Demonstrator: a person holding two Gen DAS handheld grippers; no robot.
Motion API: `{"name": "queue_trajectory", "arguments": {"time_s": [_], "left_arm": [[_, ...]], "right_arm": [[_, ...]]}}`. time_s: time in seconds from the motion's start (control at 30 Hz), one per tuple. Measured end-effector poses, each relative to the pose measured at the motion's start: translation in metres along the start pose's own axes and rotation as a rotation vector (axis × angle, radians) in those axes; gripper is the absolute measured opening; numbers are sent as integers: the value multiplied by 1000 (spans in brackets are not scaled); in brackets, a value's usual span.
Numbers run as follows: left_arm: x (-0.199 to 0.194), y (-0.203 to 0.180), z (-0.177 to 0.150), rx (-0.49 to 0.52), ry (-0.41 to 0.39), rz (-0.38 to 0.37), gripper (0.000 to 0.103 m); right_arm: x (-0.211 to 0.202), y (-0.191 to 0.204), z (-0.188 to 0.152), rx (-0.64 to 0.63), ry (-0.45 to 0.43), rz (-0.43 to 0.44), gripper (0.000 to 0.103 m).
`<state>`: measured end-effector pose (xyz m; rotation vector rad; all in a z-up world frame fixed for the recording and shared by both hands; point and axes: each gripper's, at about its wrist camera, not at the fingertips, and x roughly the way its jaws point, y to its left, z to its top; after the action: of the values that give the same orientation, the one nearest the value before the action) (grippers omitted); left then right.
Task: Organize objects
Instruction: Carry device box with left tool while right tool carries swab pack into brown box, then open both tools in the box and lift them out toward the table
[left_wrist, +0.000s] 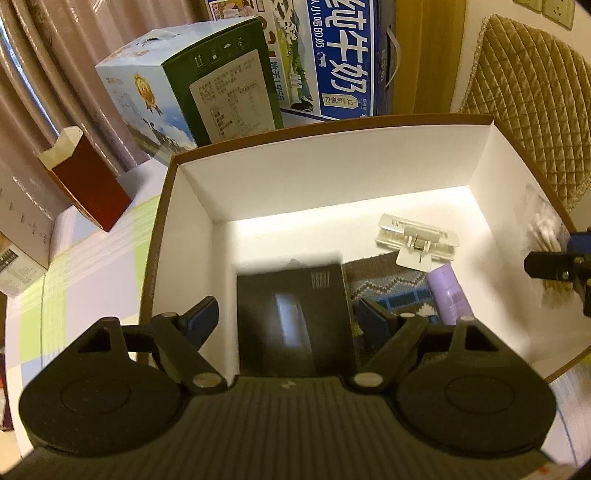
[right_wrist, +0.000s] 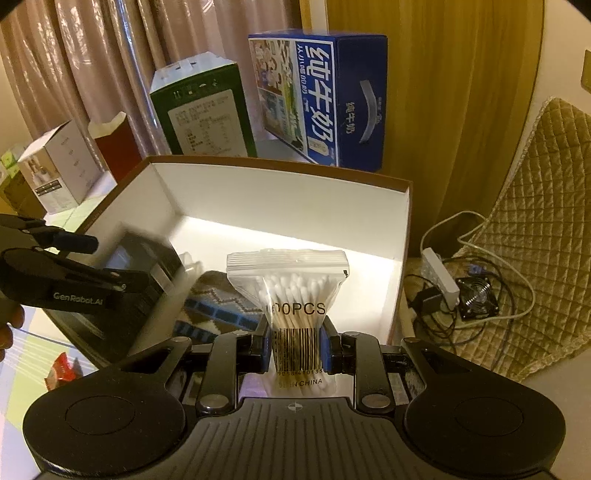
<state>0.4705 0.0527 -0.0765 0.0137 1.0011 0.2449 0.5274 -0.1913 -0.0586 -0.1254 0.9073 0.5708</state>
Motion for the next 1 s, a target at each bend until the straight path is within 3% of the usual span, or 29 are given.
{"name": "queue_trajectory", "arguments": {"time_s": [0.3,0.33,0.37,0.4,0.7,1.0], "left_arm": [[-4,9,2,-13,-7,12,85],[-5,9,2,-15,-8,15,85],[-5,10,2,-17,-10,15,86],[-6,11,1,-21,-11,16,87],[-23,18,-1,-59,-37,2,92],[-46,20,-4,-75,-56,-15,94]], "right_arm": [[7,-2,4,-3,6,-38,23],[8,-2,4,-1,7,-46,26],[9,-2,4,0,9,-53,40],[9,-2,5,4,4,-67,62],[-5,3,3,4,-62,-52,84],[-23,4,-7,39,-70,-21,93]]}}
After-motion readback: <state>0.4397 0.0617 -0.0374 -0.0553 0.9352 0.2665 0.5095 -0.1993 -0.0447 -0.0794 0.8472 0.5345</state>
